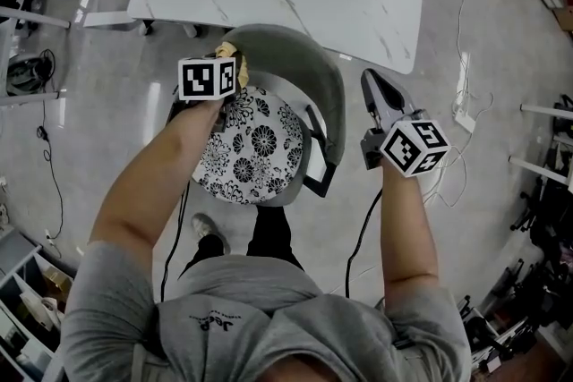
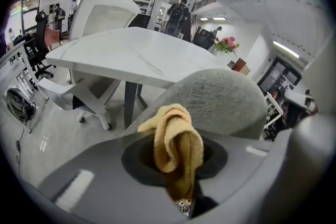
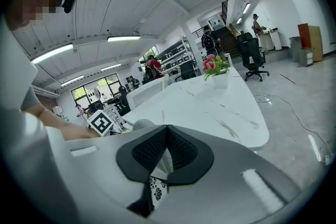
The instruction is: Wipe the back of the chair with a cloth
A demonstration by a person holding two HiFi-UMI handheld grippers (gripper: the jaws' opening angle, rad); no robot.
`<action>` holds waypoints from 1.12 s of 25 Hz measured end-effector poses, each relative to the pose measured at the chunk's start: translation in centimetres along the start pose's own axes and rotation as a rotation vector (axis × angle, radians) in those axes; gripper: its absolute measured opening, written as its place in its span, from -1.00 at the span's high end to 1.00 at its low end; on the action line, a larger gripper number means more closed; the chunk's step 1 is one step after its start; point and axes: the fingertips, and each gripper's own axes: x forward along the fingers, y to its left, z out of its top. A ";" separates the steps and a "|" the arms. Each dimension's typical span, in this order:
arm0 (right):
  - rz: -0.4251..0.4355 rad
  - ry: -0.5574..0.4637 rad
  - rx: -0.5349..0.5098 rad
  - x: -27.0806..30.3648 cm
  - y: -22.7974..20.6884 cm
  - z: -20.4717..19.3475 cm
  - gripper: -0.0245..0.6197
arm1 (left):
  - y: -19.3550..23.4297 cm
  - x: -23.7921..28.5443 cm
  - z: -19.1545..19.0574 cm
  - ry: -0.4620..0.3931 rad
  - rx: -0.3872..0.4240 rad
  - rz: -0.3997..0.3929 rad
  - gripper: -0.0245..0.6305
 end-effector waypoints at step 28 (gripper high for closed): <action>0.001 -0.051 0.013 -3.6 -3.4 0.9 0.91 | -16.5 2.9 -5.4 0.148 0.295 -0.341 0.54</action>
